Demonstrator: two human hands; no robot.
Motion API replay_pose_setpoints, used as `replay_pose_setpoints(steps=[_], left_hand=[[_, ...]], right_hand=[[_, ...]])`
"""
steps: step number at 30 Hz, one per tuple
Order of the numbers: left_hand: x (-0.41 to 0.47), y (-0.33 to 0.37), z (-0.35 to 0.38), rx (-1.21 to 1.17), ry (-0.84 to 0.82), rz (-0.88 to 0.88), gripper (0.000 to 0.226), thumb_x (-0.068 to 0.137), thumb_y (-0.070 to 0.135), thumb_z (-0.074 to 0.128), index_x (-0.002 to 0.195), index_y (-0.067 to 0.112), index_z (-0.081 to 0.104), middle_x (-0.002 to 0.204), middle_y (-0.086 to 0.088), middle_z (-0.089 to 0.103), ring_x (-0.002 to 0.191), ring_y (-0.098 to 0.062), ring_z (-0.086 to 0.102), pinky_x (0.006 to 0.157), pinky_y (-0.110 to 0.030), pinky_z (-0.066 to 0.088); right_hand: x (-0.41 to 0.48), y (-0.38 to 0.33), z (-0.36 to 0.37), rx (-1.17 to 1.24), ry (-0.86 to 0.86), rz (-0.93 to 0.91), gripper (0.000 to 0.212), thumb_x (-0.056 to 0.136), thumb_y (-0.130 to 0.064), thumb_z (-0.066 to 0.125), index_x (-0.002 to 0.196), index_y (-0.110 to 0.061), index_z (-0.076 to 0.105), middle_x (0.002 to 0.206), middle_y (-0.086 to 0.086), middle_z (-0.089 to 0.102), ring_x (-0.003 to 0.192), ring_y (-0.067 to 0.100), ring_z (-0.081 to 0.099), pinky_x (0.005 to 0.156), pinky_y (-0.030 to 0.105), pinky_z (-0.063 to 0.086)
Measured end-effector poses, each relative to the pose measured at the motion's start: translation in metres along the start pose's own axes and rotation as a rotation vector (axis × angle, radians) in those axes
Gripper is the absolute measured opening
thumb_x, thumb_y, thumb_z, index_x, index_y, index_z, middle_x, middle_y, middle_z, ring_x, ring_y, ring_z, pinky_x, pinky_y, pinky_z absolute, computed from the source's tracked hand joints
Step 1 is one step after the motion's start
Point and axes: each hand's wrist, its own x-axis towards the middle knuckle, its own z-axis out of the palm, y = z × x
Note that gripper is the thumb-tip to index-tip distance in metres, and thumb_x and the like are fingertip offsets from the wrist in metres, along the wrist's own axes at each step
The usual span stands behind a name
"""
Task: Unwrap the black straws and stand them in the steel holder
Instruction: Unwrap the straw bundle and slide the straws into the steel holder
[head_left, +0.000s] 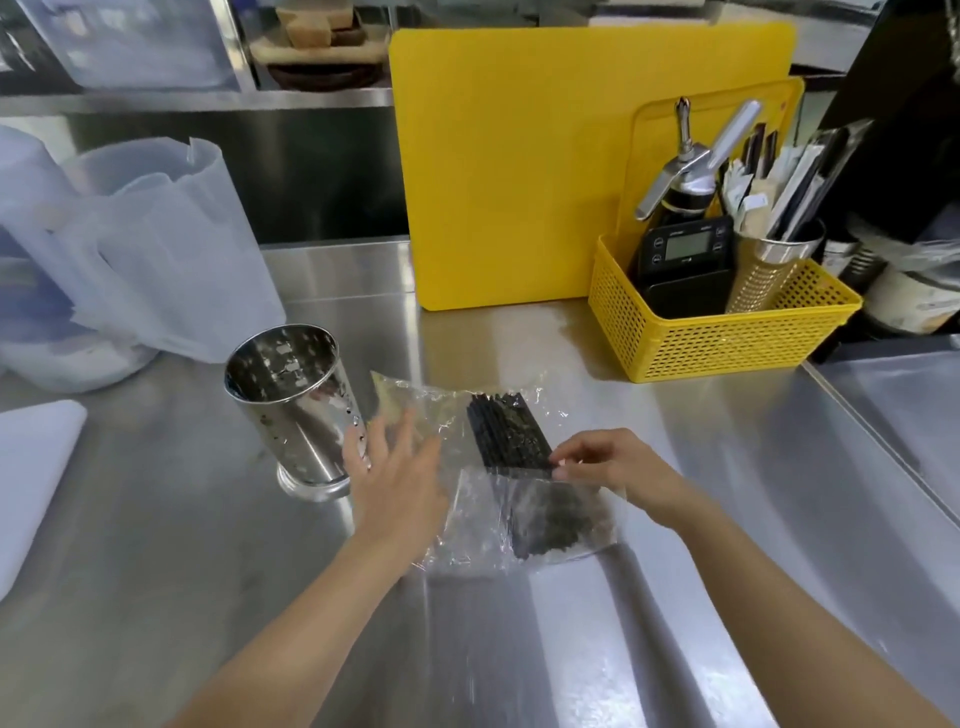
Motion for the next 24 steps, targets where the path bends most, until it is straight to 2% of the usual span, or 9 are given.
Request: replay_pose_setpoints(steps=[2, 4, 7, 10, 12, 16, 20, 23, 24], left_hand=[[0.003, -0.003, -0.001, -0.006, -0.019, -0.011, 0.038, 0.096, 0.031, 0.036, 0.134, 0.027, 0.038, 0.153, -0.007, 0.026, 0.144, -0.032, 0.005, 0.108, -0.047, -0.012], [0.006, -0.004, -0.005, -0.201, -0.072, -0.029, 0.041, 0.099, 0.038, 0.026, 0.136, 0.023, 0.035, 0.128, -0.012, 0.057, 0.133, -0.033, 0.036, 0.11, -0.045, 0.013], [0.005, -0.005, -0.005, -0.438, -0.217, 0.013, 0.043, 0.096, 0.044, 0.036, 0.132, 0.021, 0.037, 0.104, -0.005, 0.066, 0.096, -0.025, 0.062, 0.085, -0.039, 0.048], [0.006, -0.009, 0.001, -0.474, -0.391, 0.142, 0.032, 0.086, 0.035, 0.06, 0.113, 0.021, 0.052, 0.112, 0.003, 0.06, 0.097, -0.014, 0.058, 0.086, -0.032, 0.048], [0.006, -0.01, 0.006, -0.473, -0.592, 0.273, 0.034, 0.081, 0.025, 0.068, 0.111, 0.019, 0.052, 0.115, 0.002, 0.052, 0.099, -0.013, 0.053, 0.086, -0.026, 0.045], [-0.001, -0.002, 0.007, -0.366, -0.867, 0.411, 0.062, 0.073, 0.029, 0.075, 0.125, 0.023, 0.043, 0.134, 0.005, 0.03, 0.119, -0.016, 0.038, 0.096, -0.031, 0.043], [-0.007, 0.008, -0.001, -0.331, -0.99, 0.441, 0.079, 0.077, 0.046, 0.069, 0.142, 0.033, 0.025, 0.149, 0.003, 0.013, 0.138, -0.015, 0.017, 0.111, -0.035, 0.027], [-0.01, 0.017, -0.007, -0.677, -1.082, 0.262, 0.061, 0.088, 0.05, 0.05, 0.141, 0.027, 0.029, 0.13, 0.008, 0.037, 0.11, -0.005, 0.043, 0.085, -0.017, 0.039], [-0.009, 0.019, -0.005, -0.733, -1.016, 0.2, 0.056, 0.09, 0.052, 0.046, 0.137, 0.024, 0.034, 0.126, 0.007, 0.043, 0.103, -0.006, 0.046, 0.078, -0.015, 0.039]], right_hand=[[-0.006, -0.001, -0.004, -0.023, -0.13, 0.023, 0.01, 0.077, -0.007, 0.073, 0.084, -0.014, 0.075, 0.08, 0.004, 0.068, 0.071, 0.009, 0.057, 0.062, 0.009, 0.042], [-0.011, -0.001, -0.004, -0.033, -0.202, 0.05, 0.012, 0.076, -0.007, 0.073, 0.082, -0.017, 0.076, 0.084, 0.004, 0.07, 0.075, 0.008, 0.06, 0.069, 0.012, 0.045], [-0.017, 0.002, -0.001, -0.101, -0.262, 0.081, 0.011, 0.076, -0.007, 0.072, 0.078, -0.018, 0.075, 0.082, 0.001, 0.071, 0.077, 0.007, 0.061, 0.073, 0.016, 0.046], [-0.023, 0.008, 0.006, -0.148, -0.319, 0.158, 0.01, 0.075, -0.006, 0.073, 0.077, -0.015, 0.069, 0.07, -0.007, 0.066, 0.069, 0.009, 0.057, 0.065, 0.019, 0.044], [-0.026, 0.014, 0.01, -0.181, -0.3, 0.184, 0.016, 0.073, -0.007, 0.075, 0.082, -0.015, 0.064, 0.079, -0.004, 0.062, 0.075, 0.012, 0.055, 0.066, 0.018, 0.043], [-0.028, 0.029, 0.012, -0.565, -0.217, 0.119, 0.045, 0.07, -0.03, 0.08, 0.105, -0.025, 0.052, 0.11, -0.006, 0.044, 0.105, 0.014, 0.043, 0.091, 0.027, 0.037], [-0.035, 0.037, 0.019, -0.742, -0.205, 0.105, 0.094, 0.062, -0.042, 0.082, 0.138, -0.03, 0.029, 0.144, -0.003, 0.026, 0.132, 0.022, 0.03, 0.109, 0.037, 0.023], [-0.042, 0.043, 0.026, -0.789, -0.168, 0.116, 0.107, 0.063, -0.037, 0.081, 0.146, -0.032, 0.014, 0.154, -0.002, 0.011, 0.138, 0.021, 0.025, 0.111, 0.036, 0.016], [-0.043, 0.045, 0.027, -0.754, -0.135, 0.127, 0.105, 0.064, -0.038, 0.081, 0.146, -0.031, 0.016, 0.154, -0.001, 0.012, 0.139, 0.02, 0.022, 0.111, 0.037, 0.014]])
